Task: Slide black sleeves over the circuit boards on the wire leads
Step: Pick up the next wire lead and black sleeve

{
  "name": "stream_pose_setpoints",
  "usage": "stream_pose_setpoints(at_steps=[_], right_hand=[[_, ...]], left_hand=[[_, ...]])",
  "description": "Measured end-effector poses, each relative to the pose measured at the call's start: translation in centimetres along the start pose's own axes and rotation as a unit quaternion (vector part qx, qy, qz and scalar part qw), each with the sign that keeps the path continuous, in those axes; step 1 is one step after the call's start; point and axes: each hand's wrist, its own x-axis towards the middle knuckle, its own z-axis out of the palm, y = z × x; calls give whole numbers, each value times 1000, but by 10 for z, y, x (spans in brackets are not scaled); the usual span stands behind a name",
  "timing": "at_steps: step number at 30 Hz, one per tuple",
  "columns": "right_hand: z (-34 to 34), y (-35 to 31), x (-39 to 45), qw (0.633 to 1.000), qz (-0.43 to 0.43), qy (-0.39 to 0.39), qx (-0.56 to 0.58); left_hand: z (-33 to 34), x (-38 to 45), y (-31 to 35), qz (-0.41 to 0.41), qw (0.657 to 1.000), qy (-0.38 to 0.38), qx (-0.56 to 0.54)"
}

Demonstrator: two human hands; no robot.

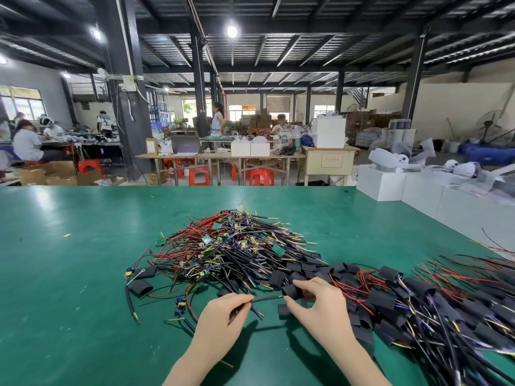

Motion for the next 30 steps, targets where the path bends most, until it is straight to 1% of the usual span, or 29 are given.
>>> stream_pose_setpoints(at_steps=[3,6,11,14,17,19,25,28,30], right_hand=[[3,-3,-2,999,-25,10,-27],[2,-2,-1,995,-77,12,-57],[-7,8,1,986,-139,-76,-45],[-9,10,1,977,-174,-108,-57],[-12,5,2,957,-232,-124,-124],[-12,1,0,943,-263,-117,-170],[-3,-3,-4,939,-236,-88,-233],[0,-6,-5,947,-233,-66,-209],[3,-6,-7,958,-230,-61,-162]], left_hand=[[1,0,3,3,1000,-8,-1],[0,0,4,9,1000,-11,-8],[-4,1,3,10,999,-15,-27],[-3,0,5,16,999,-33,-33],[-2,0,7,24,999,-38,-31],[-2,0,8,29,999,-39,-18],[-4,0,9,22,999,-29,-24],[-4,0,10,18,999,-30,-33],[-2,0,12,15,998,-33,-42]])
